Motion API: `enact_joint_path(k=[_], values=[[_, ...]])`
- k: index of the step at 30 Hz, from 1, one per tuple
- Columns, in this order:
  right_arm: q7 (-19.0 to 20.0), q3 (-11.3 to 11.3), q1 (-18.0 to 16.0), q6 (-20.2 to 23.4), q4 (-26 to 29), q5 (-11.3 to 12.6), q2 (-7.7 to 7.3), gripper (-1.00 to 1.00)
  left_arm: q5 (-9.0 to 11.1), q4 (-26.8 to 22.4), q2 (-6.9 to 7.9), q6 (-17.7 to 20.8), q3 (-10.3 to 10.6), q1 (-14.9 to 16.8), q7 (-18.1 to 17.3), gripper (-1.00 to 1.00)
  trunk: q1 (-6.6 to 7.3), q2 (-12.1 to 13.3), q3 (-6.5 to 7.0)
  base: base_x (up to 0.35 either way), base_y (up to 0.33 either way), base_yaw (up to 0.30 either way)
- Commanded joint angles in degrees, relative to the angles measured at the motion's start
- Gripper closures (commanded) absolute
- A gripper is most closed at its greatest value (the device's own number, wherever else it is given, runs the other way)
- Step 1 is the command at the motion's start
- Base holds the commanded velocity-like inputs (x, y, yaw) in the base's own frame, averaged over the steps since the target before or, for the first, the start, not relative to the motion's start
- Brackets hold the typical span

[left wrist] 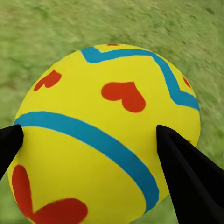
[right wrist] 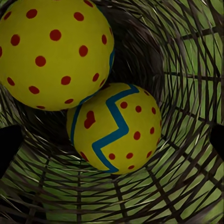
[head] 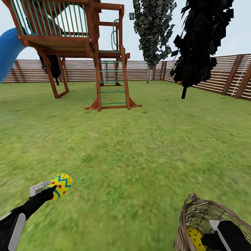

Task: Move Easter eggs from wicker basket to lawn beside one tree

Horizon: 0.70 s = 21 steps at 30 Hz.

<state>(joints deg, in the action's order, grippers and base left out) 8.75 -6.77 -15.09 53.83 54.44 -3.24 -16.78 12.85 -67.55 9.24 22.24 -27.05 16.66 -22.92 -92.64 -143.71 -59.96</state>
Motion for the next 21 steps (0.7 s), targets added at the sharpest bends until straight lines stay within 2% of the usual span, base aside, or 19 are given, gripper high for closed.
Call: enact_joint_path(k=[1,21], values=[[0.3,0.0,0.0,0.3,0.1,-0.5,0.04,-1.00,0.5,0.0,-0.01,0.5,-0.1,0.0,-0.2,1.00,0.01,0.0,-0.05,0.000,0.000,0.000],[0.1,0.2,0.0,0.2,0.2,-0.6,0.09,-1.00,0.5,0.0,-0.50,0.6,0.2,0.0,0.0,1.00,-0.48,-0.3,-4.26,0.000,0.000,0.000]])
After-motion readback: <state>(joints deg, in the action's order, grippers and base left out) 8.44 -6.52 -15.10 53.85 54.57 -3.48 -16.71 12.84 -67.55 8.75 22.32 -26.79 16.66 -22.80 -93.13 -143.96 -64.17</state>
